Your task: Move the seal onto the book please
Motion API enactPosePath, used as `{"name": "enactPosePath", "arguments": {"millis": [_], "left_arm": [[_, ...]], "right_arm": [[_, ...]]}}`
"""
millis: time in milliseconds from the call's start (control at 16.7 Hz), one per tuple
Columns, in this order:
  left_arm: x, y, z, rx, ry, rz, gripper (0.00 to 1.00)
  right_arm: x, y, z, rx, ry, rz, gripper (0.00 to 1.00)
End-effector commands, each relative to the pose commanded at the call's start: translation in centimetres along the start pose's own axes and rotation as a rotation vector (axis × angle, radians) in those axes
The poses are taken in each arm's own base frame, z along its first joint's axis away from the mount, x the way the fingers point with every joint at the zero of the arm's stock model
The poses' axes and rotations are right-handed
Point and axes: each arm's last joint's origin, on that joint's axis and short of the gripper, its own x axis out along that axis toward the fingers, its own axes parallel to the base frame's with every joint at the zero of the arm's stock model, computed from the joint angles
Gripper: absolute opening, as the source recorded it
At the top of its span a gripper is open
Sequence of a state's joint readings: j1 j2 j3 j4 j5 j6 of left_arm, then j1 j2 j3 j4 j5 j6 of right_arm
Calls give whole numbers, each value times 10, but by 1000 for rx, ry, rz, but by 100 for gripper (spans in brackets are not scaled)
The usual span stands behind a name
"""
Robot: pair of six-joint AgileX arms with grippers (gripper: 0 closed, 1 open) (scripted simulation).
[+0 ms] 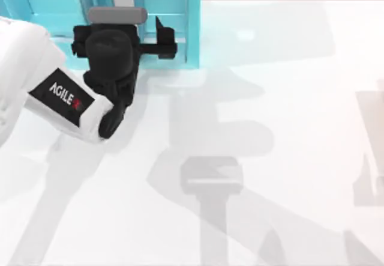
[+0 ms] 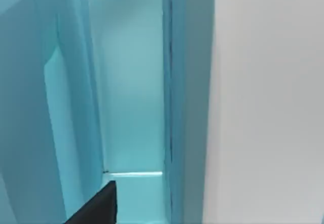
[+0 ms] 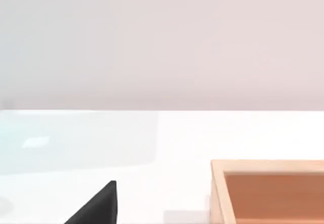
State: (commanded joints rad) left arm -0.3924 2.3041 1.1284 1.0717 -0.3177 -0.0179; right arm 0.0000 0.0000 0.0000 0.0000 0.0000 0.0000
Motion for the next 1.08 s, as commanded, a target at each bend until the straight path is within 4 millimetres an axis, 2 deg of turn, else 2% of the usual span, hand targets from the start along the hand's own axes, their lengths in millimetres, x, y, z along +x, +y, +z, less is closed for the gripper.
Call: {"name": "enactPosePath", "arguments": {"millis": [240,540,1080], "left_arm": [[26,2,1,0,0,0,100],[29,2,1,0,0,0,100],[29,2,1,0,0,0,32]], "right_arm": [[0,0,0,0,0,0,100],[0,0,0,0,0,0,100],[0,0,0,0,0,0,100]]}}
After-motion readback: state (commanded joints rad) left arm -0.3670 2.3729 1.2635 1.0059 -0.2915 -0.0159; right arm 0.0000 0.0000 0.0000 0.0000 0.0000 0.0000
